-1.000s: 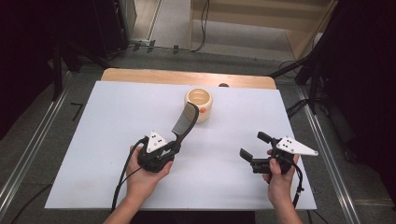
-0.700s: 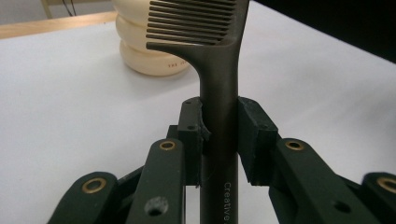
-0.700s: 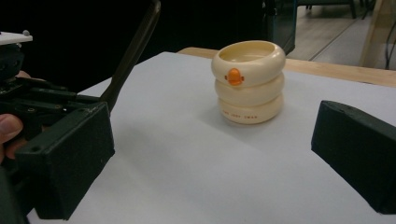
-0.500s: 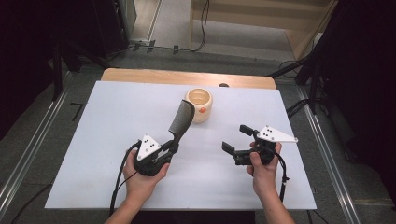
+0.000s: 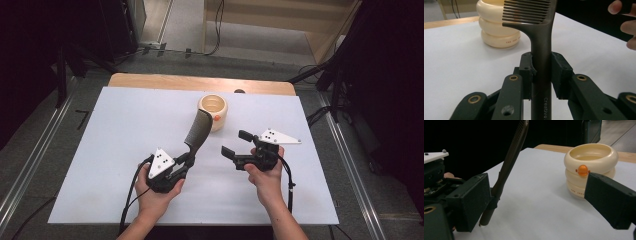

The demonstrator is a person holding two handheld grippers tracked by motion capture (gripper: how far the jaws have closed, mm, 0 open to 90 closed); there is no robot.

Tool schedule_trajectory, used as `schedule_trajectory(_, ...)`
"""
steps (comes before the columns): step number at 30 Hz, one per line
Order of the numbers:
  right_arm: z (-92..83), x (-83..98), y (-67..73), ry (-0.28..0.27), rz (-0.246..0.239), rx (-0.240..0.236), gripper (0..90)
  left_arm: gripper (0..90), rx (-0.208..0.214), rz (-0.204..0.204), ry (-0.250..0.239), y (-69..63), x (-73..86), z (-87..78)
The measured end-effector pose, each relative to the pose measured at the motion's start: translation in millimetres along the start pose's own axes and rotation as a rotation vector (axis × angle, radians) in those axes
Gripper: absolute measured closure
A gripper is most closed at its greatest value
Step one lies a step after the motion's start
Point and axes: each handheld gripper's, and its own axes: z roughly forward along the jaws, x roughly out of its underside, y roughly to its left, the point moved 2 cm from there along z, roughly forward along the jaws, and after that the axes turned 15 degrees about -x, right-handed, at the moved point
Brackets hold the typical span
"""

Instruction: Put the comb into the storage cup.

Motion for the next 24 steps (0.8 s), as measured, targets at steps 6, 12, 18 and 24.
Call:
schedule_trajectory(6, 10.2, -2.9, 2.4, 0.006, 0.019, -0.010, 22.5, 73.2, 0.008, 0.006, -0.007, -3.2, 0.4, 0.5)
schedule_trajectory(12, 22.1, -3.5, 8.0, 0.012, 0.028, -0.011, 36.8, 73.2, 0.007, 0.013, -0.013, -5.8, 0.7, 0.5)
schedule_trajectory(18, 32.5, -3.6, 10.8, 0.003, 0.064, -0.042, 44.9, 73.2, 0.010, 0.025, -0.013, -8.6, 1.4, 1.4)
schedule_trajectory(24, 42.2, -2.2, 11.9, 0.012, 0.093, -0.067, 50.6, 73.2, 0.018, 0.029, -0.020, -12.5, 1.6, 1.1)
